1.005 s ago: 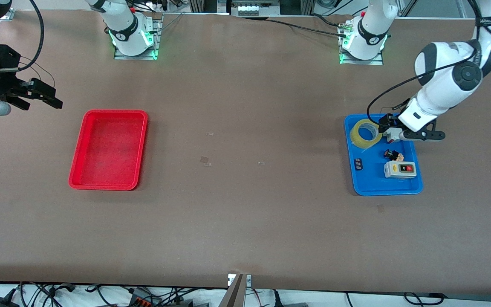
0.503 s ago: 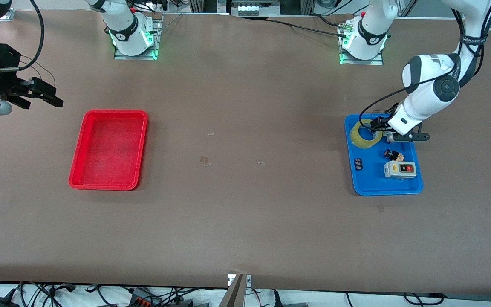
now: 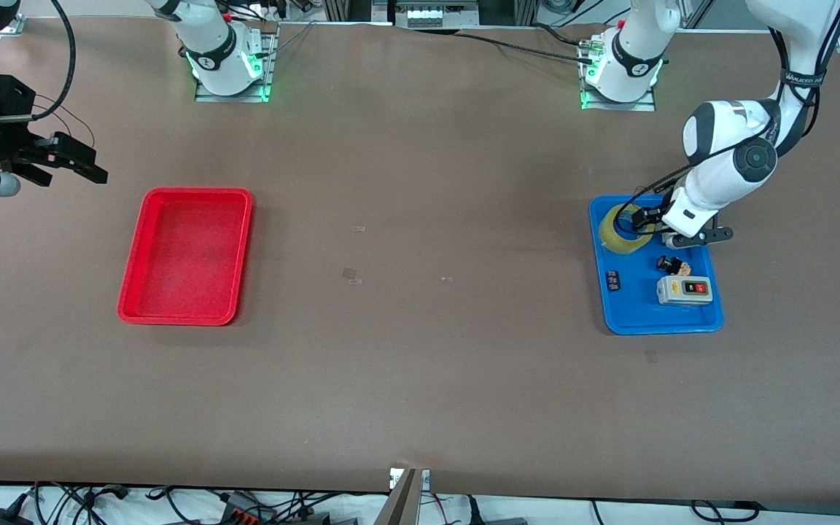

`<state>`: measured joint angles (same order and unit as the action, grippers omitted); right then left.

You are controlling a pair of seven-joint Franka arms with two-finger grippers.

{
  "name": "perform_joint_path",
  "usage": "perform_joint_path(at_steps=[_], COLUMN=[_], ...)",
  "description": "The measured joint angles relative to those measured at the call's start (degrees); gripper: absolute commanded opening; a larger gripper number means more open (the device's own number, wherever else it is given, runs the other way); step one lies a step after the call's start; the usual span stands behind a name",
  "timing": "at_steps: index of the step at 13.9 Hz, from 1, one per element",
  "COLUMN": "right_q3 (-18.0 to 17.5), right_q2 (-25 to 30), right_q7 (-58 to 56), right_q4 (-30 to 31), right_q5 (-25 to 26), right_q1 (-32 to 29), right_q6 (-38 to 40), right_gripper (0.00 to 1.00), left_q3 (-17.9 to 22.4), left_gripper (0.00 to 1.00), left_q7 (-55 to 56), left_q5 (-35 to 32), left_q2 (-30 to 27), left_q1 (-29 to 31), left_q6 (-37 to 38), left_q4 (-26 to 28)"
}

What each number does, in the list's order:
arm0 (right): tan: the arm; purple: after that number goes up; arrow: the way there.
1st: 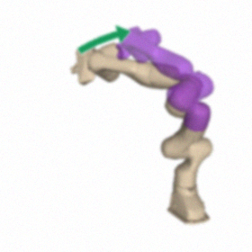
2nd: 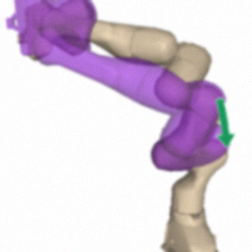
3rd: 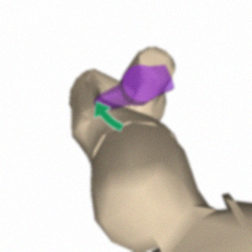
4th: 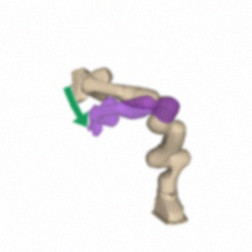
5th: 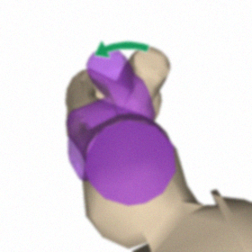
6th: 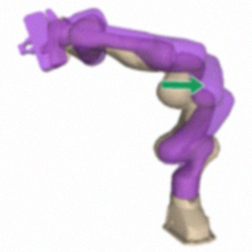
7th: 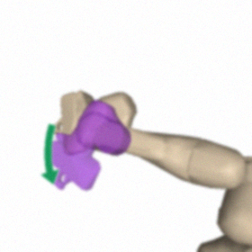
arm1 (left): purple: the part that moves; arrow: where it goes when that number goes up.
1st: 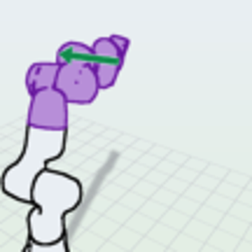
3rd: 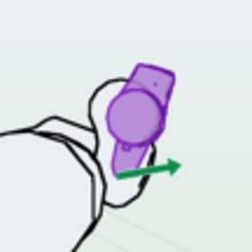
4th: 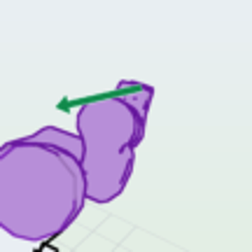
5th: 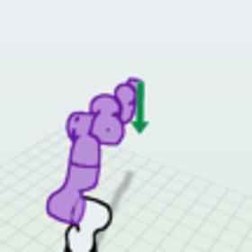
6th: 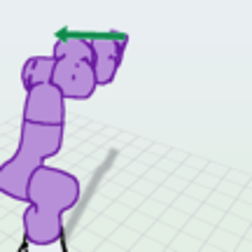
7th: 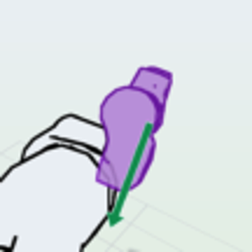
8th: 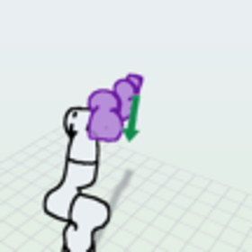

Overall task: Place and move tape with both arms
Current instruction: 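Lower the left gripper and grasp the yellow tape roll's rim, then set the tape on the table while the right gripper reaches toward it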

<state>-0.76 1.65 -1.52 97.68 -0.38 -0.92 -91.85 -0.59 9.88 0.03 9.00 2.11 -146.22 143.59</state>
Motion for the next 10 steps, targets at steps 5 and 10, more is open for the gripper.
perform_joint_path(at_steps=[5,10], right_q3=[0.0,-0.3], right_q2=[0.1,-0.3], right_q7=[-0.1,-0.4], right_q4=[-0.2,0.0], right_q5=[0.0,0.0], right_q1=[0.0,0.6], right_q6=[1.5,2.7], right_gripper=[1.00,1.00], left_q3=[-1.0,-4.4], left_gripper=[0.00,0.00], left_q7=[0.7,4.6], left_q5=[0.0,2.8], left_q2=[0.0,1.0], left_q1=[-0.1,-0.7], left_q6=[10.1,32.1], left_q4=[-5.7,-23.8])
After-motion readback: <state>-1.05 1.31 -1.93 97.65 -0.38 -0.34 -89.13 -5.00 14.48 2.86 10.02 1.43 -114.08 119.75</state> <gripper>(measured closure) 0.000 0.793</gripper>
